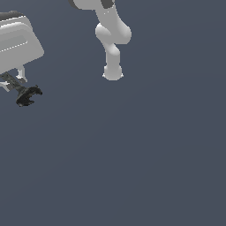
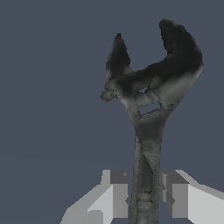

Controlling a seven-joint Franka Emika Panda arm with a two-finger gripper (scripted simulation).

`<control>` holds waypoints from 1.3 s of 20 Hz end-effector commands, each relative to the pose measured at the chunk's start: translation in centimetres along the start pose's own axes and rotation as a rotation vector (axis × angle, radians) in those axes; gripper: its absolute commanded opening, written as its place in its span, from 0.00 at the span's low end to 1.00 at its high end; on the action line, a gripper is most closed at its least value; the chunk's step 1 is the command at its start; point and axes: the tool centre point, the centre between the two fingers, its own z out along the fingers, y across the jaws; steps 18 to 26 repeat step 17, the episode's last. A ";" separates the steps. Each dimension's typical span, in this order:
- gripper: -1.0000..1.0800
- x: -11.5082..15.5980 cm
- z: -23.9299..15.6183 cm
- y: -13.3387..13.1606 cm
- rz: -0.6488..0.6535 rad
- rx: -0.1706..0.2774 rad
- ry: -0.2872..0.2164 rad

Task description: Pick up the object and move it to a goal position.

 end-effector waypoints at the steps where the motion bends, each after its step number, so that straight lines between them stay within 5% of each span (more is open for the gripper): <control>1: 0.00 -0.3 -0.7 0.3 0.000 0.000 0.000; 26: 0.00 -0.9 -2.0 1.0 0.000 0.000 0.000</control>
